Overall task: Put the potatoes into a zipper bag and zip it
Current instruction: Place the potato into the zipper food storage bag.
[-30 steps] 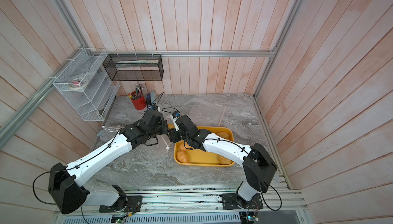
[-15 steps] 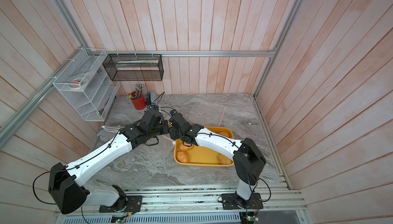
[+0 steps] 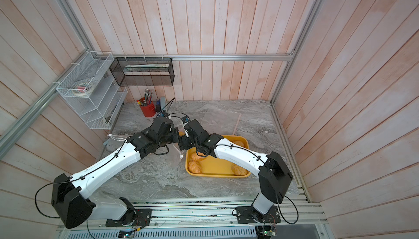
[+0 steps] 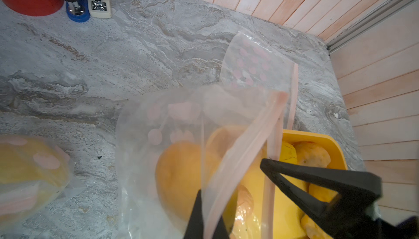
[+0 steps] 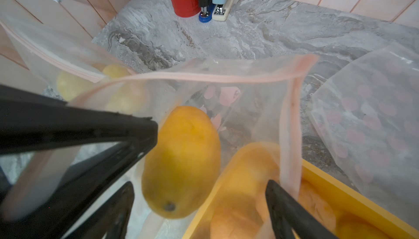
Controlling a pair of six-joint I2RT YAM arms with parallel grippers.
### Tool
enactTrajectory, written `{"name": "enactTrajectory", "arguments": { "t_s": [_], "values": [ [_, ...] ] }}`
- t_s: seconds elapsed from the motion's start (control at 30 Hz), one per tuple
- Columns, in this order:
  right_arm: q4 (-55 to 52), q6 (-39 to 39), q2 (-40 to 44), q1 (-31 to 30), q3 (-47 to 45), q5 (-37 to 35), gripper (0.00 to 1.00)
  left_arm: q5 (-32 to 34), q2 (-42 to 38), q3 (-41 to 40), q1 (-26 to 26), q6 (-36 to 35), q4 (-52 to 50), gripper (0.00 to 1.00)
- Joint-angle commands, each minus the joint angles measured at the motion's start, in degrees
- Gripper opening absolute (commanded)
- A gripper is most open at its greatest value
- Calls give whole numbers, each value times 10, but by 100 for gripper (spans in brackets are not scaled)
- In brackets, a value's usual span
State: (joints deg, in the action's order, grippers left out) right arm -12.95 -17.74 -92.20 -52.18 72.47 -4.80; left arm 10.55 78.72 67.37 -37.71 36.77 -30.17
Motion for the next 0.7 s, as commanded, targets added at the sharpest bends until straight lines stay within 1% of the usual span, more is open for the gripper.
{"name": "enactTrajectory", "arguments": {
  "t_s": [0.0, 0.17, 0.3, 0.43, 0.47, 0.57, 0.67],
  "values": [
    [43, -19, 41, 9, -20, 40, 91, -1, 2, -6, 1, -5, 2, 0],
    [55, -40, 101, 27, -64, 25, 90, 3, 0, -7, 1, -4, 1, 0],
    [68, -60, 155, 45, -110, 21, 82, 20, 4, -4, 2, 4, -9, 0],
    [102, -86, 208, 75, -165, 56, 74, 27, 12, 1, 4, 8, -18, 0],
    [103, -89, 216, 80, -171, 54, 73, 27, 13, 1, 5, 8, -19, 0],
    [99, -96, 231, 95, -196, 39, 73, 26, 12, 2, 5, 9, -20, 0],
    [119, -108, 232, 113, -237, 50, 74, 26, 11, 2, 7, 11, -23, 0]
  ]
}}
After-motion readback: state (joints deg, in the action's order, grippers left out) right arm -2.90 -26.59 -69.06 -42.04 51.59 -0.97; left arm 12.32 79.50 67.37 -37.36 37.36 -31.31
